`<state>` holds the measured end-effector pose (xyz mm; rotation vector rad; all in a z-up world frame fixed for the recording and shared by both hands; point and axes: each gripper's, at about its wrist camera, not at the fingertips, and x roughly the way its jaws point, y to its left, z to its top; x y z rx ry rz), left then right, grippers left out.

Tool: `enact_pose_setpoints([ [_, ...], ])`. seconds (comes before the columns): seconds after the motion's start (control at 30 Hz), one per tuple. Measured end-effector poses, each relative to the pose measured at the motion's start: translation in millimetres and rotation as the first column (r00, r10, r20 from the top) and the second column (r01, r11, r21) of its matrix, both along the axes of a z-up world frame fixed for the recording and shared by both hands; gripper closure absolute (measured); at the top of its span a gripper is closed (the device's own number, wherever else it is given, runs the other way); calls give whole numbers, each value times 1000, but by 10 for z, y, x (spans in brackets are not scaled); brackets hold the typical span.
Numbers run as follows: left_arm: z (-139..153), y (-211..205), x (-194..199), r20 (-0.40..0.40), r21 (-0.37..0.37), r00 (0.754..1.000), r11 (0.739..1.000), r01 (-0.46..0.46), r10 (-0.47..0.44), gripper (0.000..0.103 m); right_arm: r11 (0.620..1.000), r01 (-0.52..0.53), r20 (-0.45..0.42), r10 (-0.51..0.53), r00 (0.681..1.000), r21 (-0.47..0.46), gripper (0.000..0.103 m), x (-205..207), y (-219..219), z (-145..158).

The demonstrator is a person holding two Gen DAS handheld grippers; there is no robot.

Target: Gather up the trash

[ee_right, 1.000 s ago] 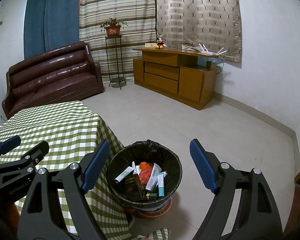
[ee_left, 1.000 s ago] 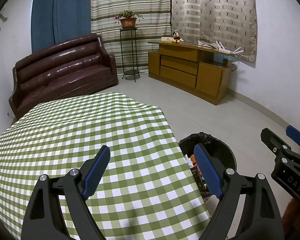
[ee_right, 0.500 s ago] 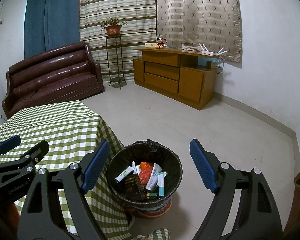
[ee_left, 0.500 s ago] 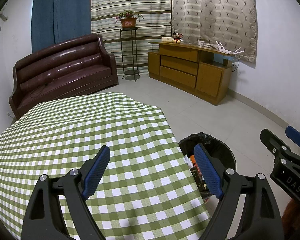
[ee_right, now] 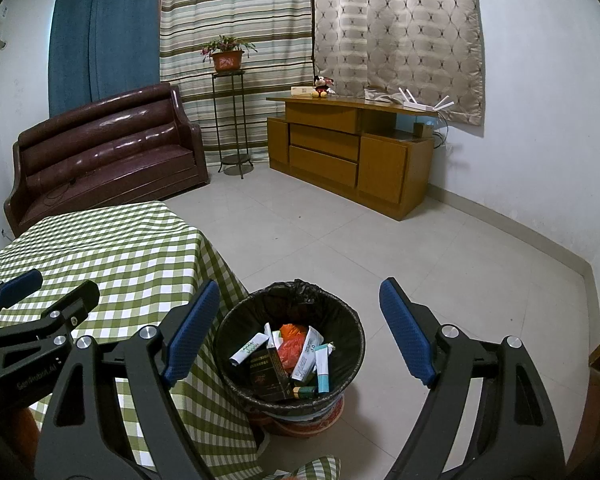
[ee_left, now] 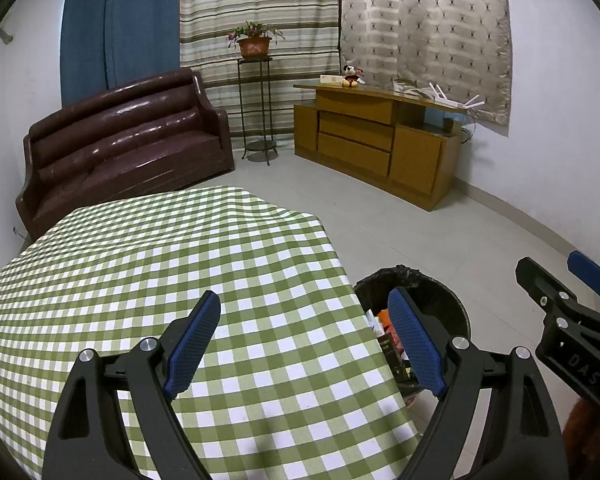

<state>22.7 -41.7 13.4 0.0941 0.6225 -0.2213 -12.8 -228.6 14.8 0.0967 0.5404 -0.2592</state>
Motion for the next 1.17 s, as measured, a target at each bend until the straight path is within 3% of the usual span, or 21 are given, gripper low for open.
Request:
enact_pose_setpoints([
  [0.87, 5, 5, 8, 6, -13, 1000, 1000, 20, -20, 19, 1000, 0, 1, 0, 1000, -1, 23, 1, 11, -8],
  [1.17, -18, 118, 68, -31, -26, 1000, 1000, 3, -4, 19, 1000, -6, -1, 6, 1000, -5, 23, 6, 42, -4],
])
